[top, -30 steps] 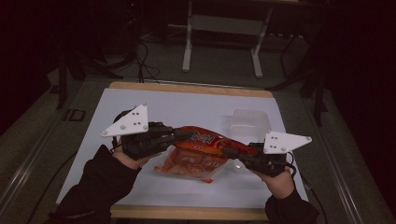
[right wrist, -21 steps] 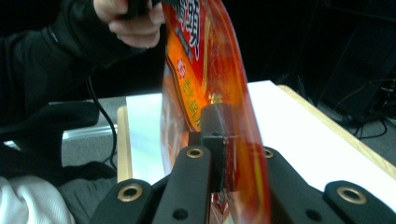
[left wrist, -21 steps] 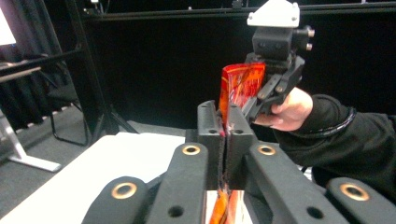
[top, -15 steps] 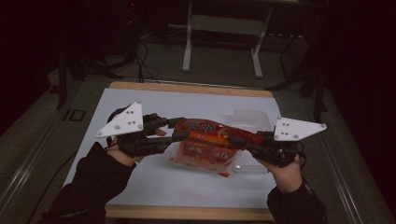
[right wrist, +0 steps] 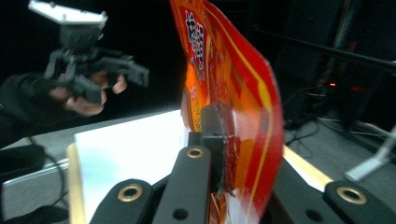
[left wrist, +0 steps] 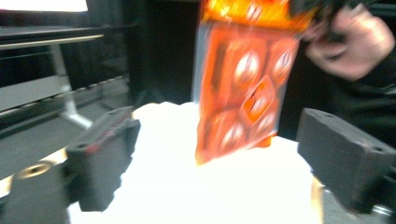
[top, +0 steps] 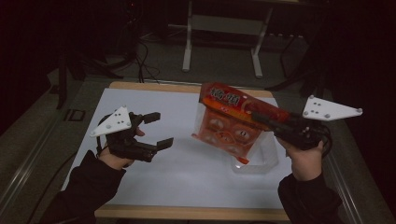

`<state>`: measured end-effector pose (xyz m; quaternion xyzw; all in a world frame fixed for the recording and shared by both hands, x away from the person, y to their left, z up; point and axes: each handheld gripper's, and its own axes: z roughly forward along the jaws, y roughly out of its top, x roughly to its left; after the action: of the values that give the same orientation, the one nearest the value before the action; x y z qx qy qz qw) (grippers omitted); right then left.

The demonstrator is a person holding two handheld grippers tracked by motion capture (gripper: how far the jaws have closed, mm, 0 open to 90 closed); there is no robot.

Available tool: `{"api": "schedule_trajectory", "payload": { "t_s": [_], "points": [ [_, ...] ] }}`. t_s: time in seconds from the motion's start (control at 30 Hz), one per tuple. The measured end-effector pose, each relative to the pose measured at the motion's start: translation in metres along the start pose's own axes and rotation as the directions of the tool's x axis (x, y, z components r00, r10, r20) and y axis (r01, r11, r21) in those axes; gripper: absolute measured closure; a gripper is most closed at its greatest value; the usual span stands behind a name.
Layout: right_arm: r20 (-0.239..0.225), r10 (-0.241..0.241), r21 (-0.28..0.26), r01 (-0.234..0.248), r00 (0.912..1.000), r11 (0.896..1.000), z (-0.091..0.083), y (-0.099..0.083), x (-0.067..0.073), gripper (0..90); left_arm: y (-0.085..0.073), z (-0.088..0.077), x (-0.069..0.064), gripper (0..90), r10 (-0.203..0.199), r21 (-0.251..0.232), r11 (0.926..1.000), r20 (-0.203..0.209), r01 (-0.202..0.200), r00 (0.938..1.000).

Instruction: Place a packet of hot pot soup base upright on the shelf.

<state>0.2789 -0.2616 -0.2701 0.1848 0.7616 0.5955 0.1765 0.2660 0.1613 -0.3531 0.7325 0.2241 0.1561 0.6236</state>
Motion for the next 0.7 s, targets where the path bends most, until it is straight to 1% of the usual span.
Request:
{"api": "schedule_trajectory", "payload": {
  "t_s": [0.03,0.07,0.1,0.17,0.27,0.33,0.4,0.5,0.53,0.57,0.6,0.67,0.7],
  "points": [
    [0.011,0.008,-0.003,-0.008,0.9999,1.000,-0.002,0.001,-0.003,90.0,-0.006,0.000,0.002,3.2,-0.023,0.004,0.9997,-0.009,0.023,0.9997],
    [0.028,0.009,-0.005,-0.009,0.9996,1.000,-0.004,0.001,-0.005,90.0,-0.010,-0.001,0.003,1.0,-0.033,-0.002,0.9994,-0.013,0.033,0.9994],
    [0.041,0.014,-0.009,-0.014,0.9991,1.000,-0.006,0.001,-0.008,90.0,-0.015,-0.002,0.004,1.0,-0.037,-0.004,0.9993,-0.015,0.037,0.9992],
    [0.071,0.015,-0.005,-0.015,0.9974,1.000,-0.009,0.001,-0.012,90.0,-0.023,-0.003,0.004,1.0,-0.026,0.000,0.9997,-0.018,0.026,0.9995],
    [0.110,0.022,0.006,-0.022,0.9937,1.000,-0.013,-0.001,-0.018,90.0,-0.034,-0.004,0.004,1.0,-0.027,0.021,0.9994,-0.023,0.028,0.9994],
    [0.127,0.035,0.010,-0.036,0.9913,0.999,-0.015,-0.004,-0.024,90.0,-0.042,-0.004,0.005,1.0,-0.034,0.035,0.9988,-0.023,0.035,0.9992],
    [0.141,0.046,0.010,-0.048,0.9889,0.999,-0.018,-0.007,-0.029,90.0,-0.051,-0.005,0.007,1.0,-0.053,0.041,0.9977,-0.024,0.054,0.9983],
    [0.171,0.063,0.010,-0.066,0.9832,0.998,-0.022,-0.013,-0.036,90.0,-0.063,-0.006,0.008,1.0,-0.076,0.044,0.9961,-0.026,0.077,0.9968],
    [0.179,0.067,0.012,-0.070,0.9816,0.997,-0.023,-0.014,-0.038,90.0,-0.067,-0.007,0.008,1.0,-0.074,0.053,0.9957,-0.034,0.075,0.9967],
    [0.200,0.070,0.014,-0.075,0.9772,0.997,-0.024,-0.018,-0.041,90.0,-0.071,-0.008,0.008,1.0,-0.068,0.057,0.9959,-0.041,0.070,0.9968],
    [0.208,0.073,0.017,-0.078,0.9754,0.997,-0.025,-0.020,-0.043,90.0,-0.075,-0.008,0.007,1.0,-0.068,0.056,0.9959,-0.052,0.071,0.9964],
    [0.232,0.078,0.020,-0.085,0.9695,0.996,-0.026,-0.026,-0.047,90.0,-0.082,-0.009,0.007,1.0,-0.065,0.075,0.9948,-0.058,0.069,0.9962],
    [0.237,0.086,0.021,-0.093,0.9676,0.995,-0.026,-0.028,-0.050,90.0,-0.085,-0.010,0.006,1.0,-0.066,0.079,0.9944,-0.064,0.071,0.9958]
  ]
}}
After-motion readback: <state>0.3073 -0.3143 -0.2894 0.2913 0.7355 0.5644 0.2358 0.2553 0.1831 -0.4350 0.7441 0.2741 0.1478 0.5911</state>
